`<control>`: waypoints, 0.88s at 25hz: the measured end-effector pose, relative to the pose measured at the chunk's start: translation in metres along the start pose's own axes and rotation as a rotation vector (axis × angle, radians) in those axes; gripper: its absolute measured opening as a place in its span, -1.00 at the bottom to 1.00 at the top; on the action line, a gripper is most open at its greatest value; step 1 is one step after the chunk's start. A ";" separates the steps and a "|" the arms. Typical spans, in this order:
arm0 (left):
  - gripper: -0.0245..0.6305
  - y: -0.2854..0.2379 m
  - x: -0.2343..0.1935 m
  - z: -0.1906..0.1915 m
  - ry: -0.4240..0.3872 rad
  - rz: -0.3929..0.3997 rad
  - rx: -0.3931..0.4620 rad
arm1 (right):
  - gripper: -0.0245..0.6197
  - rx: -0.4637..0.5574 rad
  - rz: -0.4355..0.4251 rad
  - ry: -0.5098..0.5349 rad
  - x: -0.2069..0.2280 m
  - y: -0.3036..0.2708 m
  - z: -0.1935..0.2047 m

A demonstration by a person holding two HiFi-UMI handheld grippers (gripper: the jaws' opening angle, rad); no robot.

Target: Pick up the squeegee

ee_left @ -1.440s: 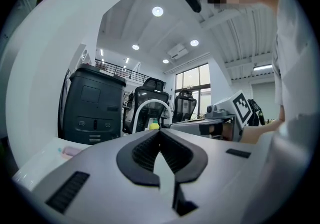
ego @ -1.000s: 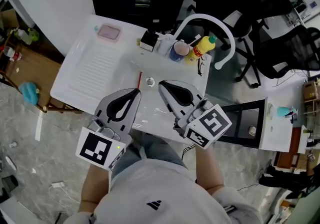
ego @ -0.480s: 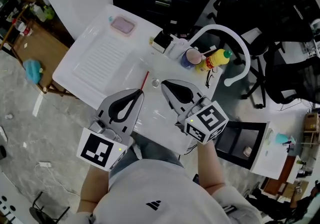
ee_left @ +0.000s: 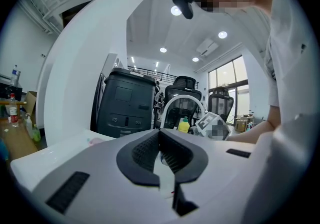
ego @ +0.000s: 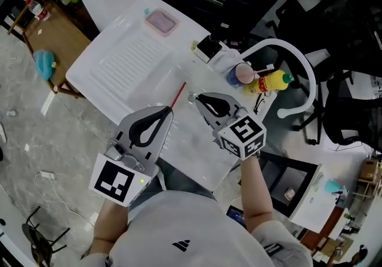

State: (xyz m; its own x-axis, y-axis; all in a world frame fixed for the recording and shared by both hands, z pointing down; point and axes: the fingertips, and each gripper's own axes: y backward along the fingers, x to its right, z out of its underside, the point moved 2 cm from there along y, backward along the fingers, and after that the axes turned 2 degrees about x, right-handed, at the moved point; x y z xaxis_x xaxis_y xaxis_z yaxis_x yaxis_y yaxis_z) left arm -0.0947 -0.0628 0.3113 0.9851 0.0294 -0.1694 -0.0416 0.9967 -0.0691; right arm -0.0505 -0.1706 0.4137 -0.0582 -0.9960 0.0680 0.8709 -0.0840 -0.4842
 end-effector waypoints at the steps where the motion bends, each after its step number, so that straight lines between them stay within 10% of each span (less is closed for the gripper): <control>1: -0.90 -0.001 0.000 0.001 0.002 -0.004 0.000 | -0.81 -0.020 -0.011 0.006 0.002 -0.003 0.005; 22: -0.90 -0.023 -0.014 0.031 0.036 -0.065 -0.062 | -0.60 -0.425 -0.163 0.125 0.037 -0.056 0.121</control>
State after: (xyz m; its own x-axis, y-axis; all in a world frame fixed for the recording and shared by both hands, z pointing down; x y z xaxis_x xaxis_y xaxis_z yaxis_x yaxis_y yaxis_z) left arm -0.1020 -0.0841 0.3457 0.9795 -0.0394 -0.1975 0.0113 0.9899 -0.1414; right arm -0.0422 -0.1991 0.5486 -0.2583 -0.9627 0.0800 0.5703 -0.2188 -0.7918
